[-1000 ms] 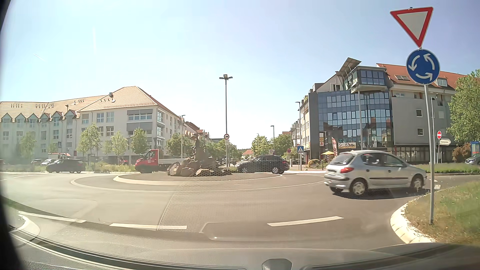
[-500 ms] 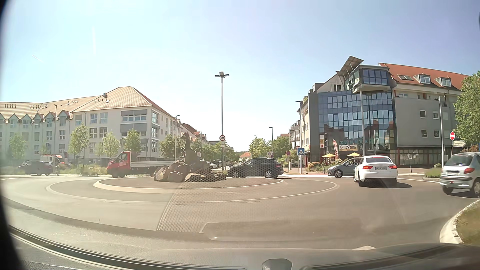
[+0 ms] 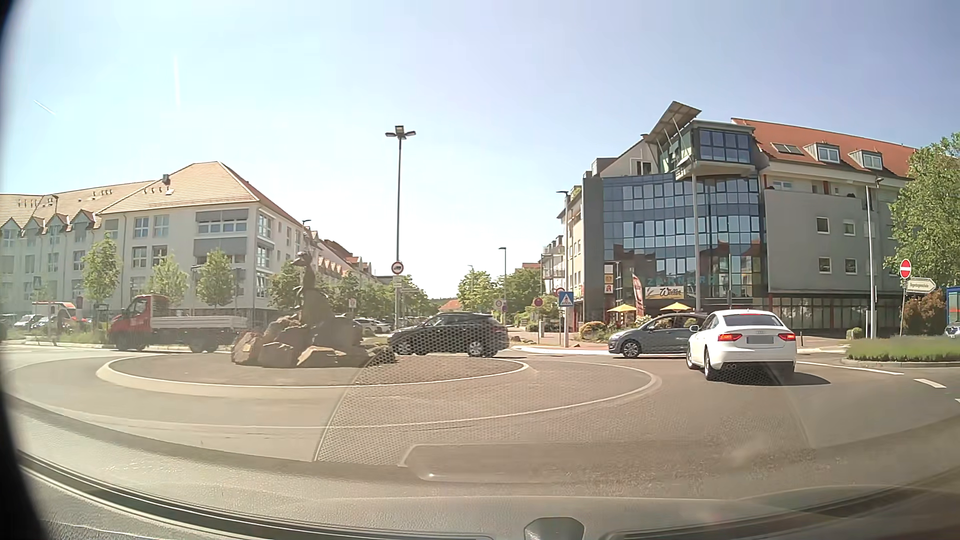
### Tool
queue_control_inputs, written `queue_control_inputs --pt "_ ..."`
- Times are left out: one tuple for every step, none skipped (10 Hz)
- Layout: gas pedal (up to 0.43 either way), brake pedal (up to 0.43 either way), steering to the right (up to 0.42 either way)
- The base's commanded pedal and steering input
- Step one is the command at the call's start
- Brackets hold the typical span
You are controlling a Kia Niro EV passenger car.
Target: Follow the waypoints while adhering to traffic rules and regulations
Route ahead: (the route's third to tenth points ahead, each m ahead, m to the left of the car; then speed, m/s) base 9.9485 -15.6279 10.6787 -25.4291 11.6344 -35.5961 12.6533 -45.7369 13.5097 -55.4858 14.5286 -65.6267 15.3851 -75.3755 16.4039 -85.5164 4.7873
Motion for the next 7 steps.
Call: queue_control_inputs --pt "0.118 0.03 0.3" --pt "0.118 0.03 0.333" --pt "0.118 0.03 0.367" --pt "0.118 0.03 0.39" --pt "0.118 0.03 0.408" --pt "0.118 0.03 0.431" --pt "0.13 0.03 0.46"
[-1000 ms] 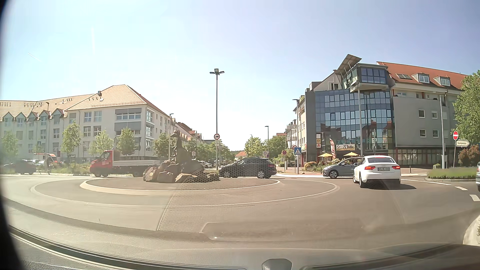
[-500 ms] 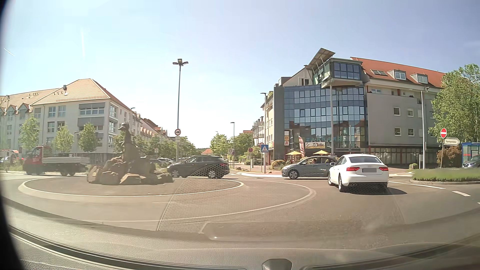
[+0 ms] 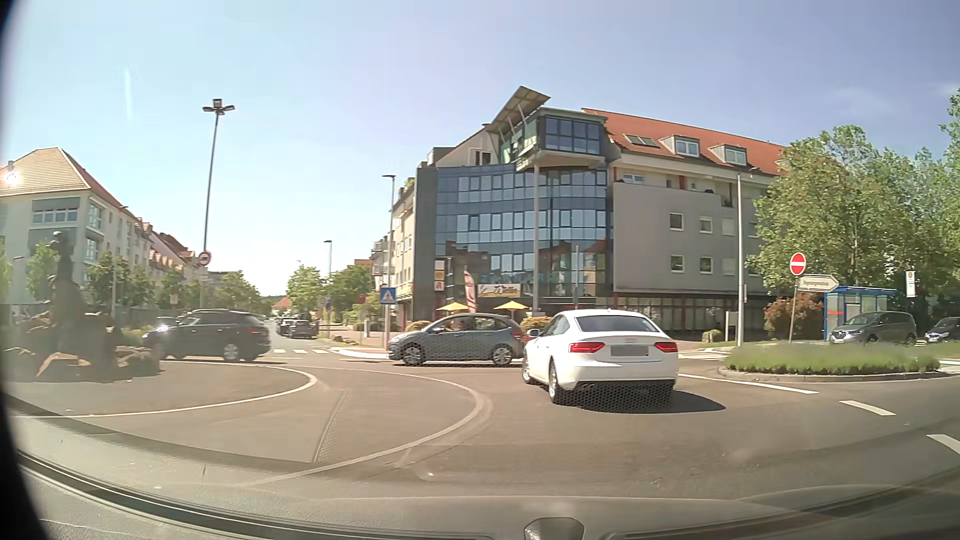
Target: Follow the waypoints while adhering to traffic rules and regulations
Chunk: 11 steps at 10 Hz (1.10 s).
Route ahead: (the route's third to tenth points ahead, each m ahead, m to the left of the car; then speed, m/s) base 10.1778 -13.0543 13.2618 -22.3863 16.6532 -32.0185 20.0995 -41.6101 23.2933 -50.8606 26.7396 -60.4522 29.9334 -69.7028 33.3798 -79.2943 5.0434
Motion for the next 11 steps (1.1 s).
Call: queue_control_inputs --pt "0.13 0.03 0.481" --pt "0.13 0.03 0.504" --pt "0.13 0.03 0.524" --pt "0.13 0.03 0.533" --pt "0.13 0.03 0.542" --pt "0.13 0.03 0.546" --pt "0.13 0.03 0.546" --pt "0.13 0.03 0.547" --pt "0.138 0.03 0.546" --pt "0.138 0.03 0.544" --pt "0.157 0.03 0.535"
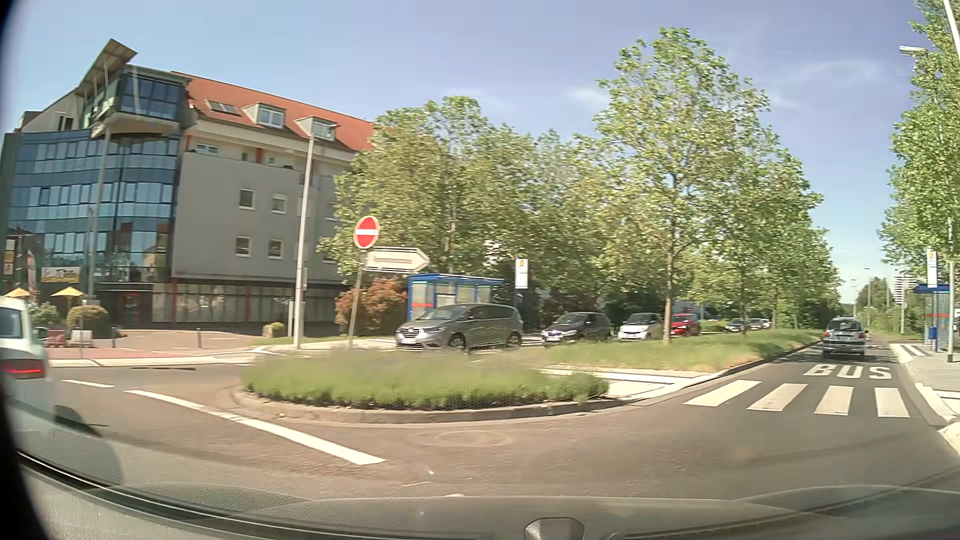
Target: Follow the waypoints while adhering to traffic rules and regulations
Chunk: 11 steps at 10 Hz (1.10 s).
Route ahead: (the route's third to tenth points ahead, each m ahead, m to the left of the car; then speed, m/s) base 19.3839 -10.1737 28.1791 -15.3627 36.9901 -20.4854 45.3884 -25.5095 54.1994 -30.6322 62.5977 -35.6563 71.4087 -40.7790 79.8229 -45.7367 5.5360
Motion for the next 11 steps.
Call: queue_control_inputs --pt "0.169 0.03 0.521" --pt "0.189 0.03 0.499" --pt "0.209 0.03 0.462" --pt "0.22 0.03 0.416" --pt "0.24 0.03 0.364" --pt "0.248 0.03 0.294" --pt "0.268 0.03 0.239" --pt "0.299 0.03 0.195" --pt "0.311 0.03 0.149" --pt "0.319 0.03 0.111" --pt "0.331 0.03 0.091"
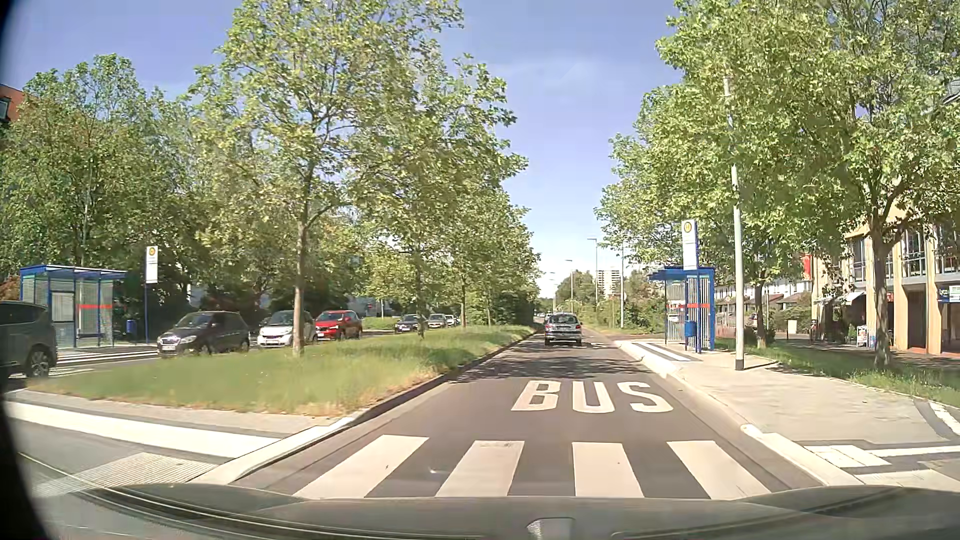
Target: Follow the waypoints while adhering to traffic rules and regulations
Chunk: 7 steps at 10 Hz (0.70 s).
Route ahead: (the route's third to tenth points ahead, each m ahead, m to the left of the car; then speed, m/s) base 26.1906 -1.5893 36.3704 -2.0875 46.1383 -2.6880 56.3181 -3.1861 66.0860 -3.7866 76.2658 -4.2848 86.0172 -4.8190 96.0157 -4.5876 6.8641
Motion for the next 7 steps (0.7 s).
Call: queue_control_inputs --pt "0.331 0.03 0.071" --pt "0.339 0.03 0.053" --pt "0.339 0.03 0.039" --pt "0.358 0.03 0.027" --pt "0.358 0.03 0.021" --pt "0.358 0.03 0.018" --pt "0.358 0.03 0.018"
